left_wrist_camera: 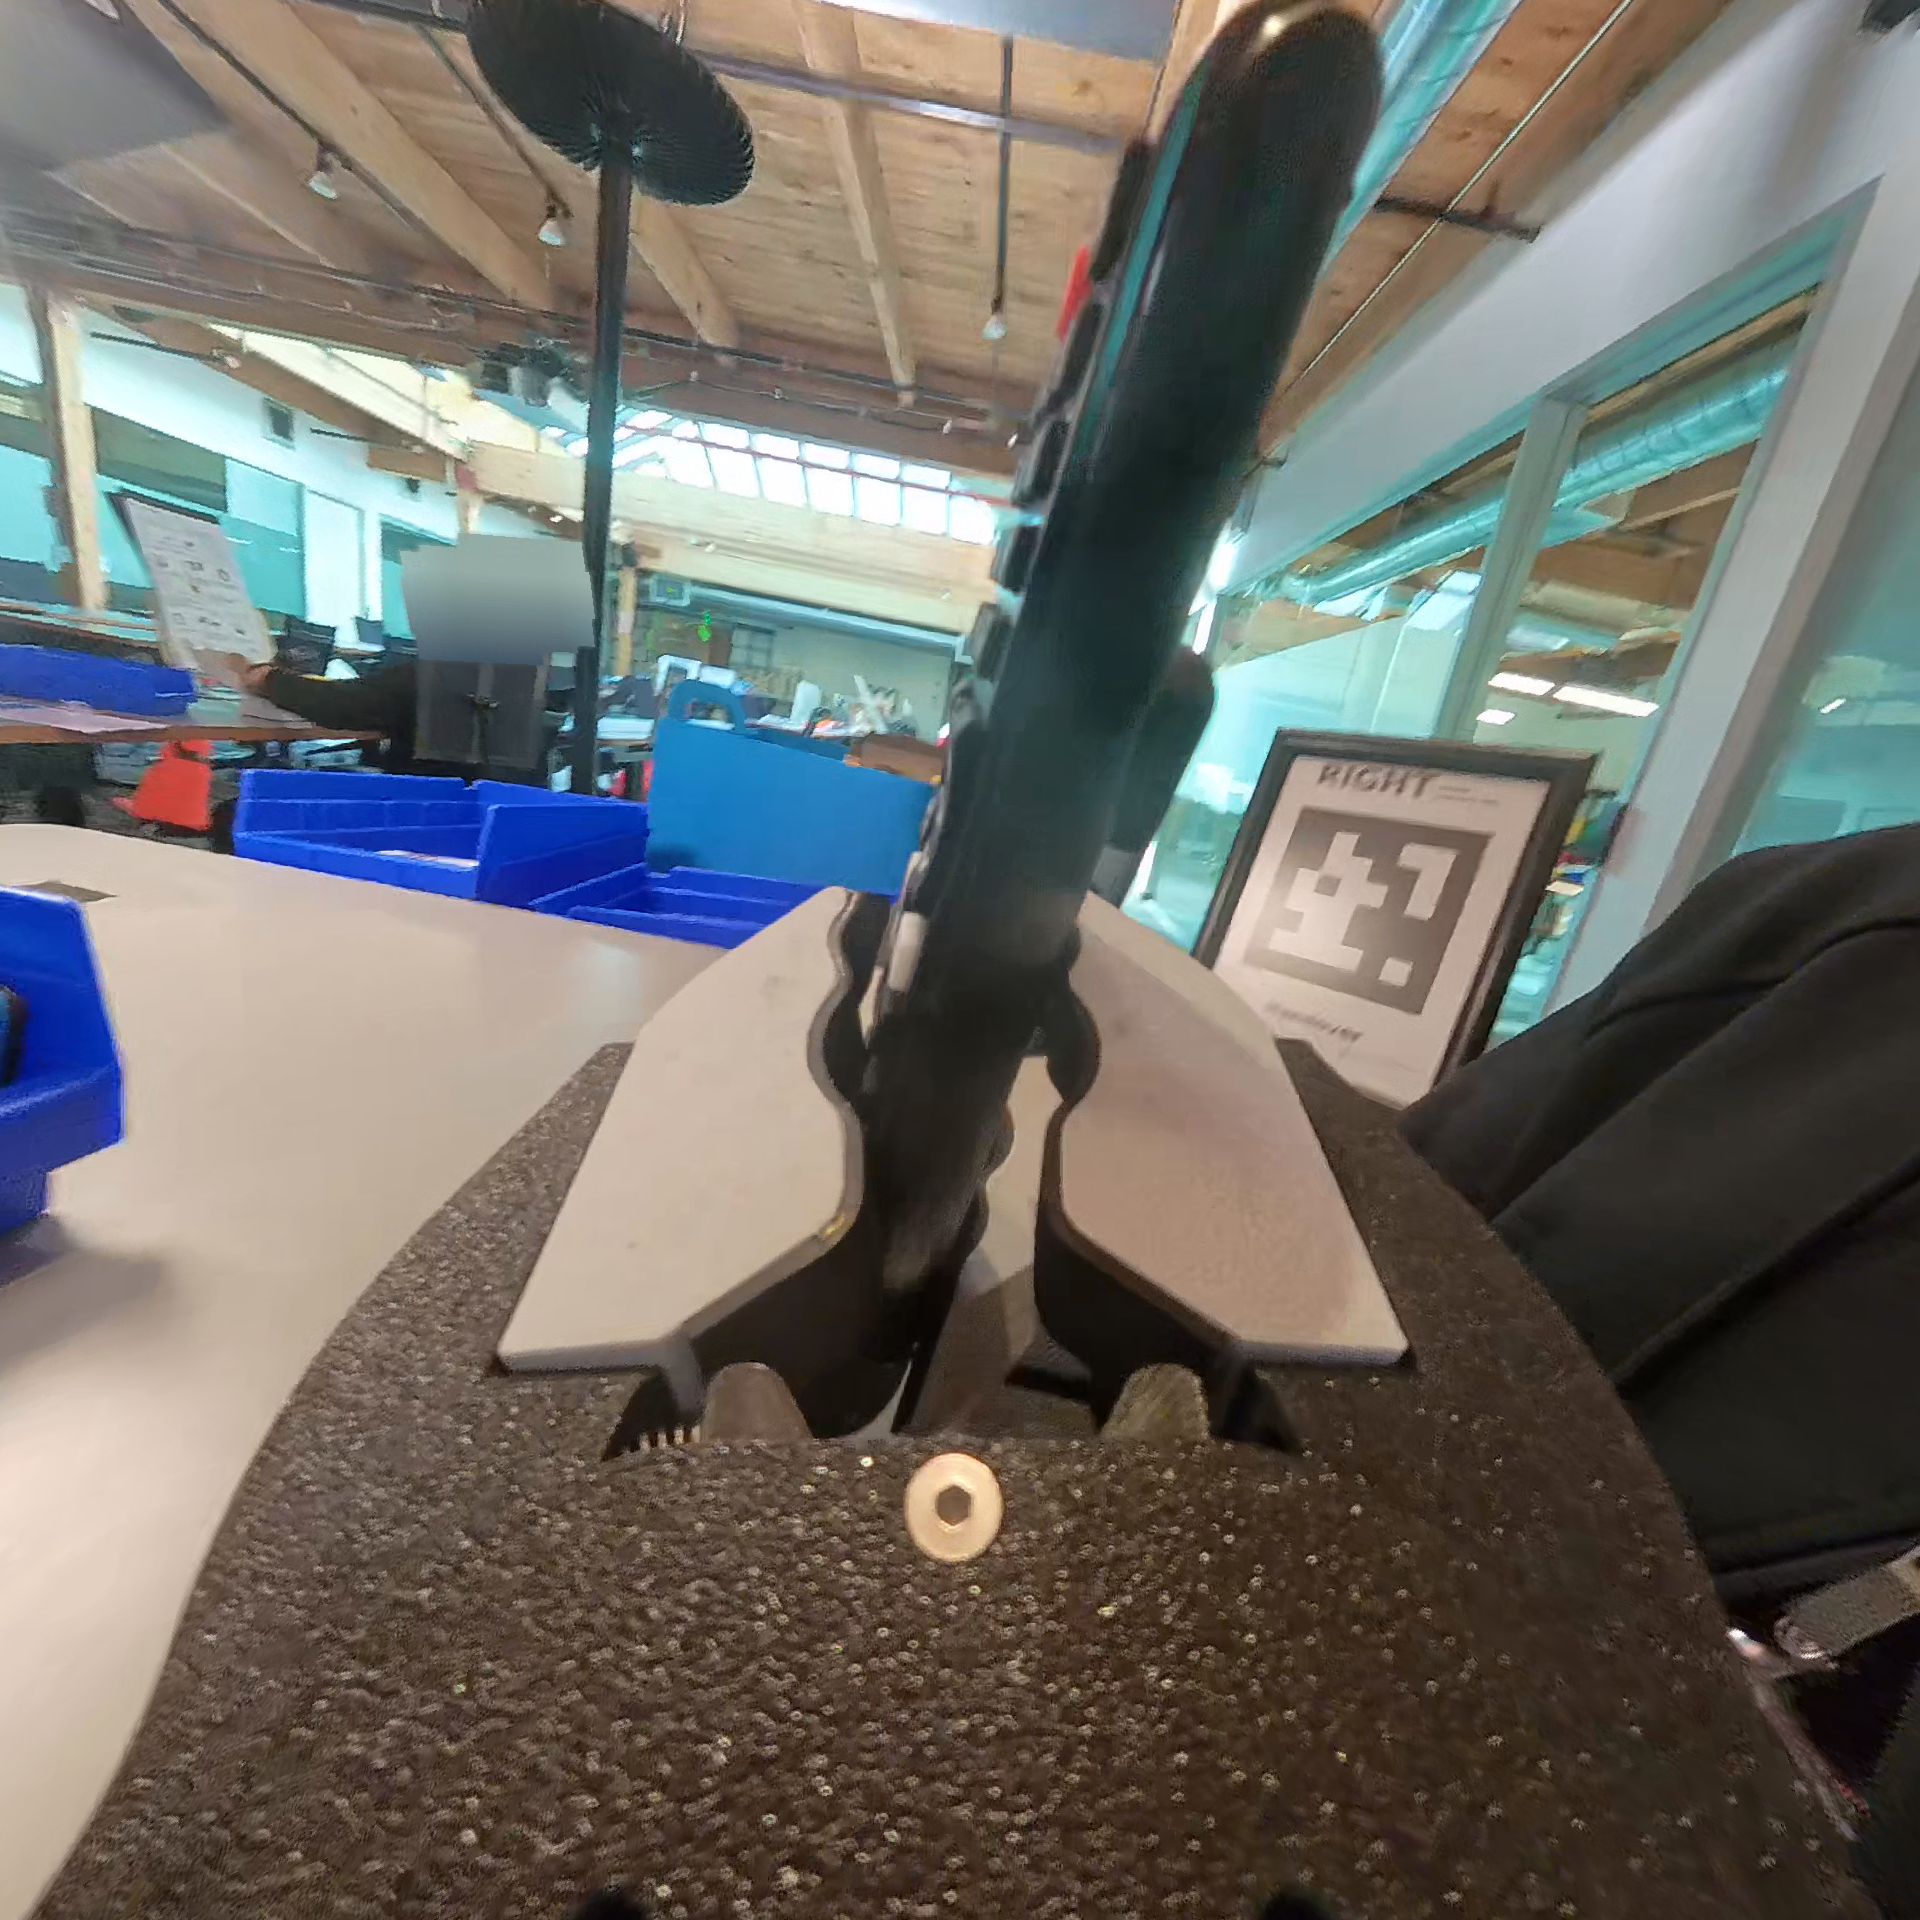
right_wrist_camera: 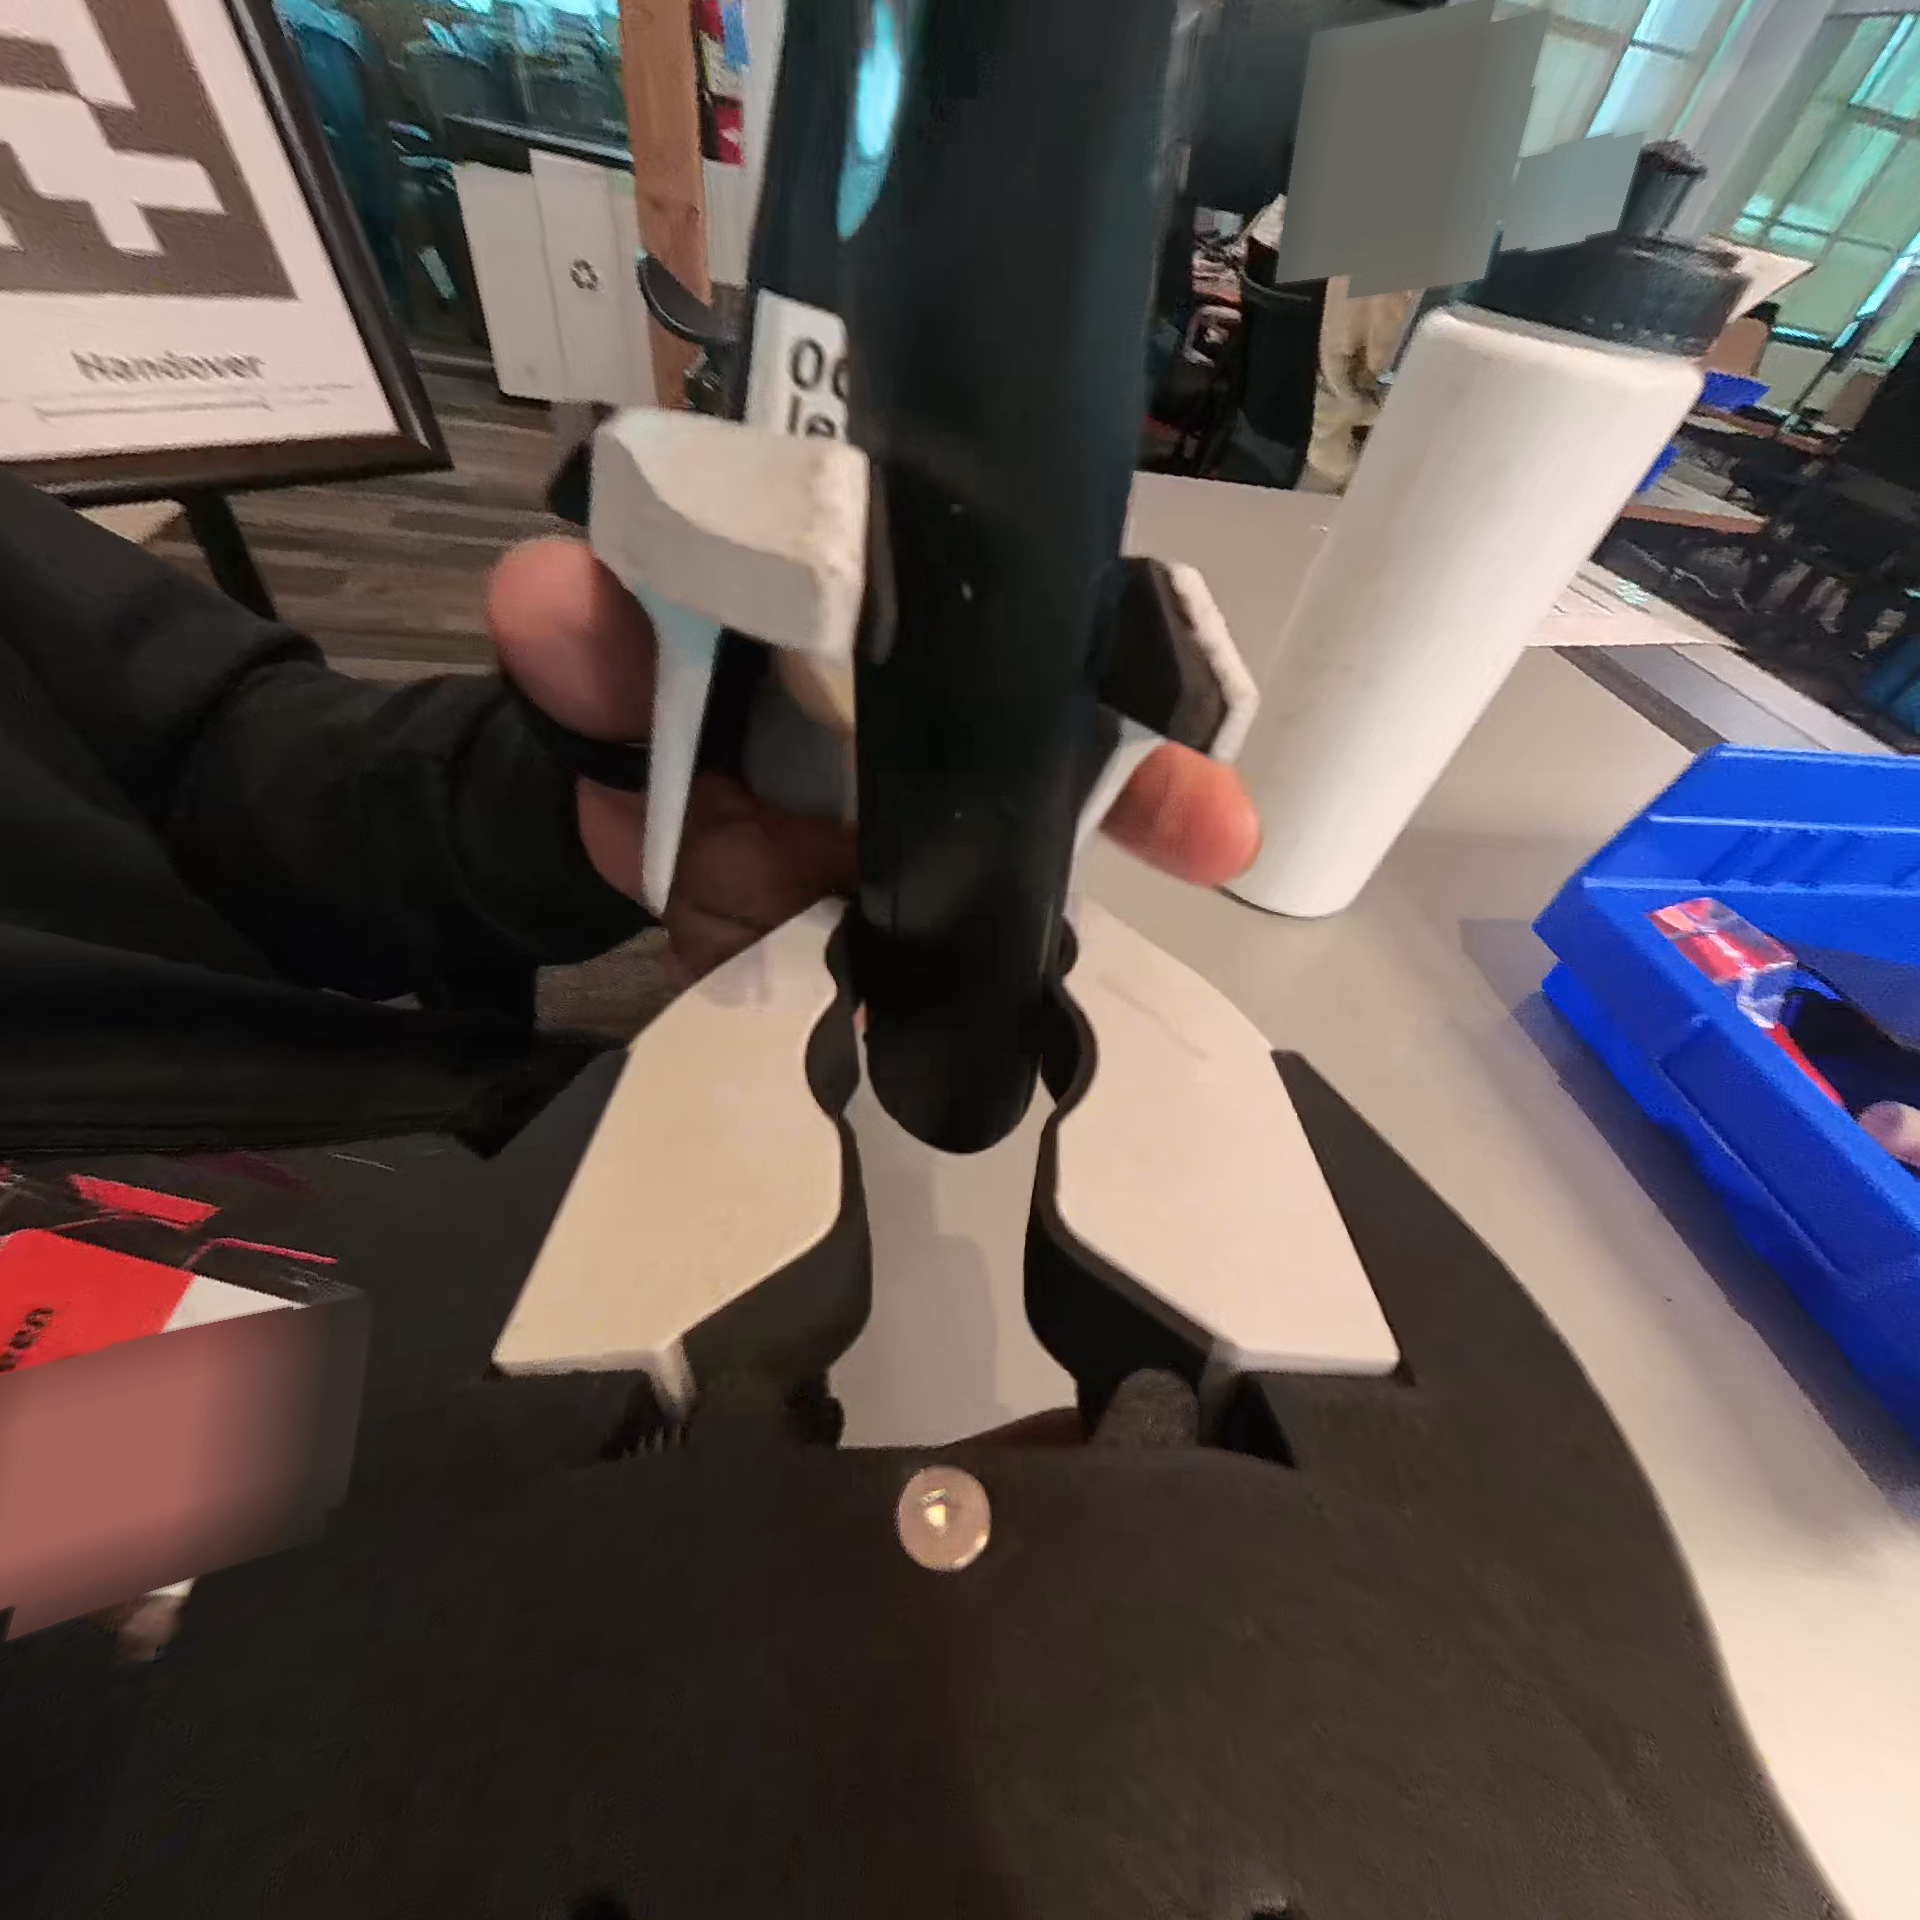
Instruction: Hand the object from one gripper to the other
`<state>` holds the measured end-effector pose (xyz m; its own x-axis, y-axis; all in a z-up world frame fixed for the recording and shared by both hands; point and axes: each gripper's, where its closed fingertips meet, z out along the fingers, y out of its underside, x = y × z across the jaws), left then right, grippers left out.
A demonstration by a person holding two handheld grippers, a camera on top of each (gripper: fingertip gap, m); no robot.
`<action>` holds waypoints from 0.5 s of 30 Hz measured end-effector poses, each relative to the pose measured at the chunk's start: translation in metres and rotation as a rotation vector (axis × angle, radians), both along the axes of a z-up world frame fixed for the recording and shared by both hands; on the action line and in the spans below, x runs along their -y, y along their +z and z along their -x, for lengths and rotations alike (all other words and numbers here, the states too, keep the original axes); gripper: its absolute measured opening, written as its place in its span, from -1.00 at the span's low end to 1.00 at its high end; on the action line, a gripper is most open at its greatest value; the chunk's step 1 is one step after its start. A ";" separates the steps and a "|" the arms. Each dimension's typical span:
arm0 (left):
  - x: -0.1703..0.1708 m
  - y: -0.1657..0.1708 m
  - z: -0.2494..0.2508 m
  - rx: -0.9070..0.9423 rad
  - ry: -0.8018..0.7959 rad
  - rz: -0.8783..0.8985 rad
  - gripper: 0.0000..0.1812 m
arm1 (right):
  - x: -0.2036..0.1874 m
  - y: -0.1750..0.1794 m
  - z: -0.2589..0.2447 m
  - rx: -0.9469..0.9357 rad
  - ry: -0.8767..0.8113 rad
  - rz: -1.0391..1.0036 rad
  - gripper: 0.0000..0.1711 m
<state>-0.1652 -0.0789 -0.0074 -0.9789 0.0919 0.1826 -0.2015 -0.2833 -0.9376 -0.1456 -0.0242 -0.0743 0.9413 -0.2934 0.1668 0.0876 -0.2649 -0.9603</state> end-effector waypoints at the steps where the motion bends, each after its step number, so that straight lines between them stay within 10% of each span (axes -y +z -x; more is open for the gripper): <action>1: -0.001 -0.001 -0.003 0.021 0.024 -0.025 -0.62 | 0.003 -0.001 -0.003 0.034 -0.024 0.021 -0.61; 15: -0.060 -0.016 -0.034 0.371 0.423 -0.545 -0.15 | 0.098 0.031 -0.069 0.773 -0.717 0.582 -0.69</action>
<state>-0.1308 -0.0192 -0.0234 -0.9166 -0.3107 -0.2515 0.1751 0.2537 -0.9513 -0.0770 -0.1222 -0.0429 0.1878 -0.4020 0.8962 0.2431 -0.8650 -0.4390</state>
